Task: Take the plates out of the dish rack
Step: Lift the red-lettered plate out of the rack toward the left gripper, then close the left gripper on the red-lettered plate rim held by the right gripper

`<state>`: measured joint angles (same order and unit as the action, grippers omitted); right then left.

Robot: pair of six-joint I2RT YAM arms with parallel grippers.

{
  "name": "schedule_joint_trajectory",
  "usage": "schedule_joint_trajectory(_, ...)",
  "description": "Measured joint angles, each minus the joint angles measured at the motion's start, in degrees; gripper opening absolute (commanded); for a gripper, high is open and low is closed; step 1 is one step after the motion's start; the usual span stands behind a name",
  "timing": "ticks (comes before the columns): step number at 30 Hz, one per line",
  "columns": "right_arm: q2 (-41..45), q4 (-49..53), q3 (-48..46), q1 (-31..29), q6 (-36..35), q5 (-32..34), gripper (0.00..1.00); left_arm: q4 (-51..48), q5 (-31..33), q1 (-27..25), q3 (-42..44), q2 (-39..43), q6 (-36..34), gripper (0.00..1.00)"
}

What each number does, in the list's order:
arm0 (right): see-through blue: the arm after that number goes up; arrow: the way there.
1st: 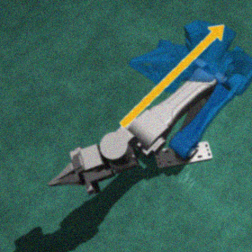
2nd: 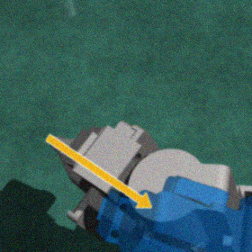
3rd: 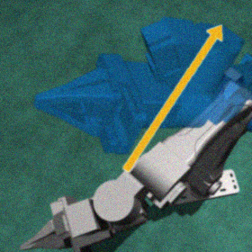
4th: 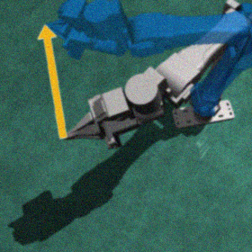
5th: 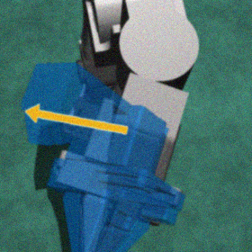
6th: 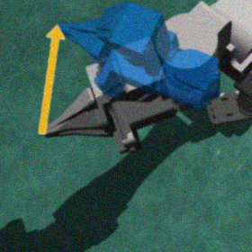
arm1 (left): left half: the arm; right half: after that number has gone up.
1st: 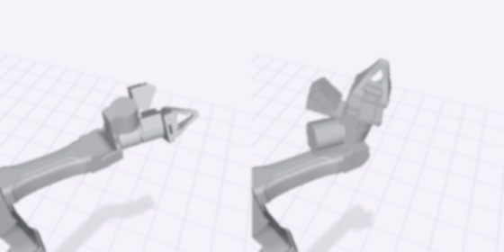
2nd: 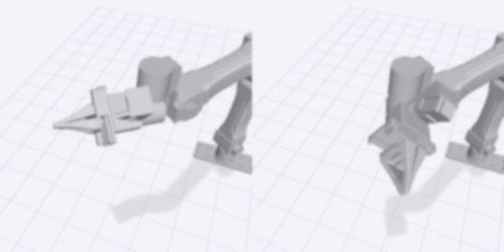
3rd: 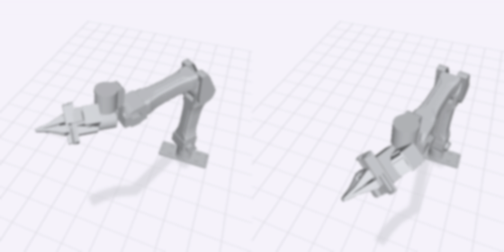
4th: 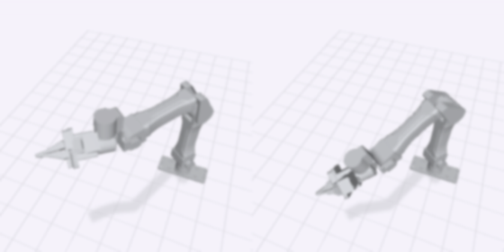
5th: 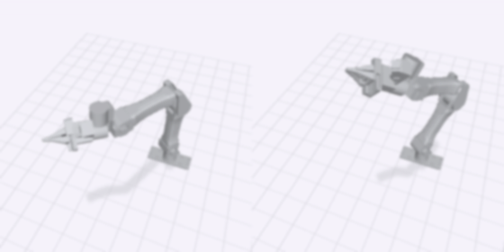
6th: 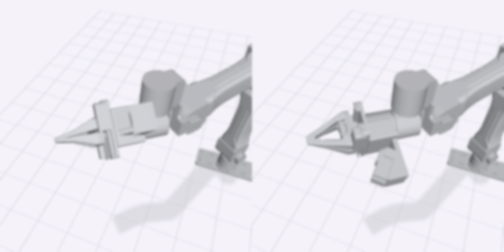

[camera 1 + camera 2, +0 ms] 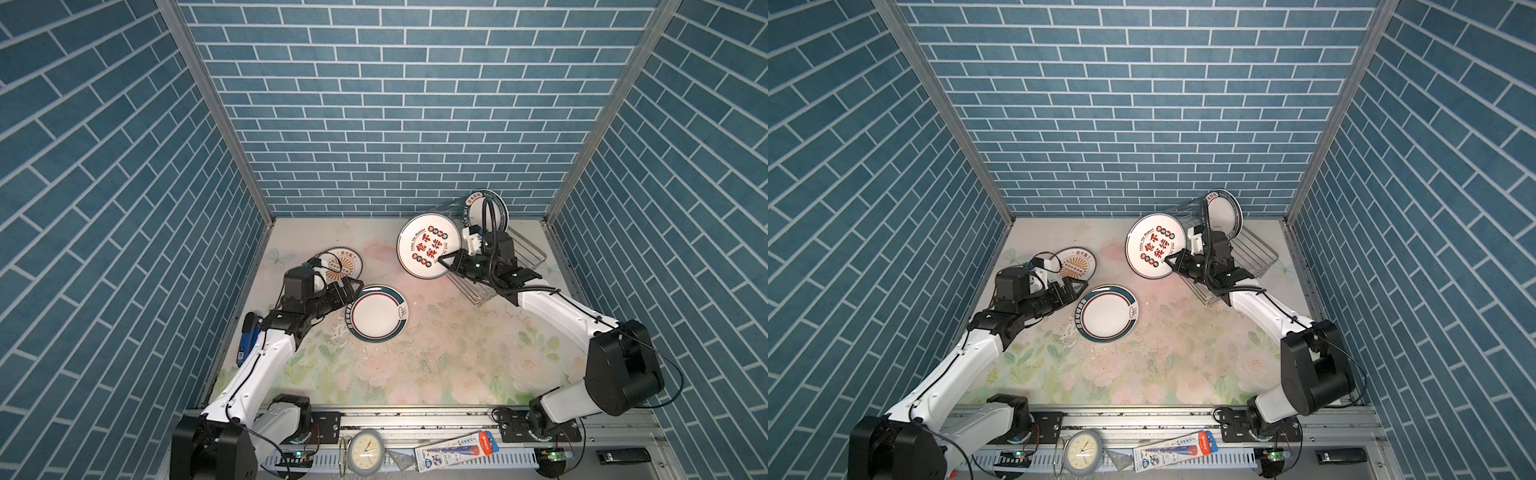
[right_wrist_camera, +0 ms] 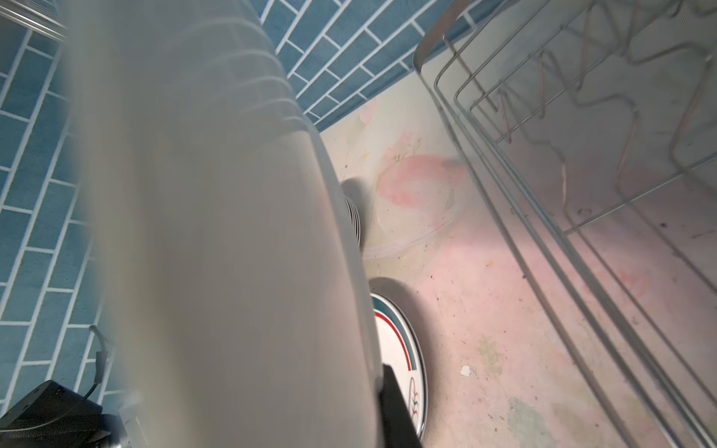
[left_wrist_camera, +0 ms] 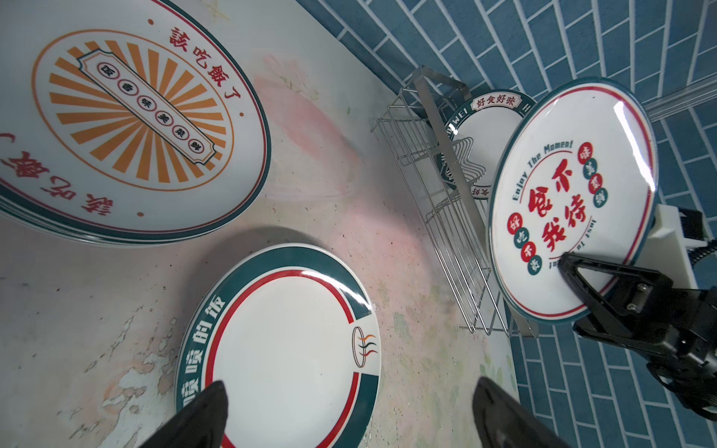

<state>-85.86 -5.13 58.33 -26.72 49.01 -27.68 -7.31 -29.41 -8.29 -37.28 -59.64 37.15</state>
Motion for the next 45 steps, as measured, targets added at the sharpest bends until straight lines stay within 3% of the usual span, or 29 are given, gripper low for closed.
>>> schedule_joint_trajectory(20, -9.35, -15.19, -3.45, -10.51, 13.35, -2.14, 0.00, 9.68, -3.17, -1.49, 2.08, -3.19, 2.10, 0.90)
schedule_joint_trajectory(32, -11.69, -21.35, -3.45, -14.43, 17.88, -2.25, 0.00, 16.17, -6.16, -1.60, 3.37, -6.54, 3.19, 0.67)
schedule_joint_trajectory(40, -13.35, -24.15, -3.45, -15.02, 20.22, -2.62, 0.00, 17.20, -6.58, -1.53, 3.63, -6.62, 3.78, 0.39)
schedule_joint_trajectory(45, -13.57, -25.81, -3.45, -15.15, 20.92, -2.86, 0.00, 17.70, -6.95, -1.53, 4.13, -6.64, 4.48, 0.31)
